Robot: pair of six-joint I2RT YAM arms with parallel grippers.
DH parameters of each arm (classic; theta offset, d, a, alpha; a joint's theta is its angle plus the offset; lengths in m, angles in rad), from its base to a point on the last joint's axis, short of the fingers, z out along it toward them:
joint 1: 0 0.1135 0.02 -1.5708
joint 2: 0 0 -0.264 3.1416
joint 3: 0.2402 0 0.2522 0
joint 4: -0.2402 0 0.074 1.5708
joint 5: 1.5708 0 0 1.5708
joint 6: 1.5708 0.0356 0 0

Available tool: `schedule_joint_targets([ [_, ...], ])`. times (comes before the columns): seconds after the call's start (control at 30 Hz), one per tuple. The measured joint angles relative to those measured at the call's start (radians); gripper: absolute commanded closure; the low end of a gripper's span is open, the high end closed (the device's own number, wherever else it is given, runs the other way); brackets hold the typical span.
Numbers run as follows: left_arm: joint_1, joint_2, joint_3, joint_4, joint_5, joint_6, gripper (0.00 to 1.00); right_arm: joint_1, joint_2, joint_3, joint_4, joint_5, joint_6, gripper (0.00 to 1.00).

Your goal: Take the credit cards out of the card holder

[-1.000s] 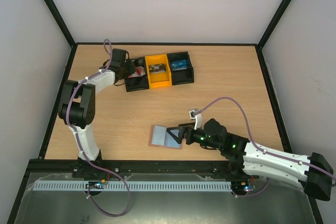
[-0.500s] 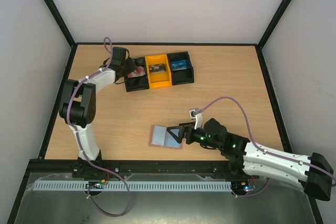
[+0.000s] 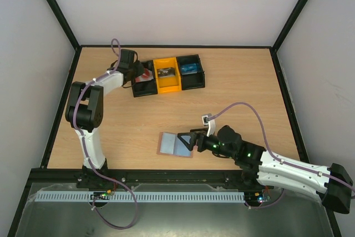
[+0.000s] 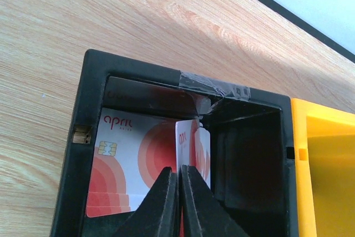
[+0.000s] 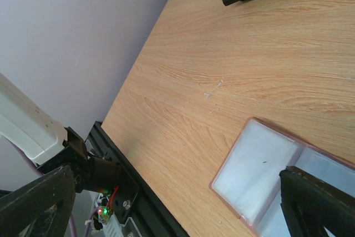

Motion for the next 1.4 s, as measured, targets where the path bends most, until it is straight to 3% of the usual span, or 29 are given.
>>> schedule_joint_targets([
  [0.33,0.000,0.014,0.012,-0.002,-0.002,0.001,0.85,0.000,-0.007,0.000,-0.032,0.023,0.000,0.02],
  [0.67,0.000,0.011,0.040,-0.023,0.010,-0.008,0.66,0.000,-0.013,0.000,-0.065,0.046,-0.001,0.02],
  [0.77,0.000,-0.014,0.041,-0.047,0.021,-0.010,0.55,0.000,-0.014,0.003,-0.084,0.051,0.000,0.02],
  [0.9,0.000,-0.095,0.039,-0.084,0.034,-0.009,0.30,0.000,-0.018,0.009,-0.119,0.084,0.019,0.02],
  [0.97,0.000,-0.159,0.031,-0.100,0.047,-0.017,0.03,0.000,-0.030,0.013,-0.145,0.107,0.037,0.02],
  [1.4,-0.003,-0.627,-0.217,-0.173,0.188,0.028,0.00,0.000,-0.161,0.042,-0.309,0.307,0.119,0.02],
])
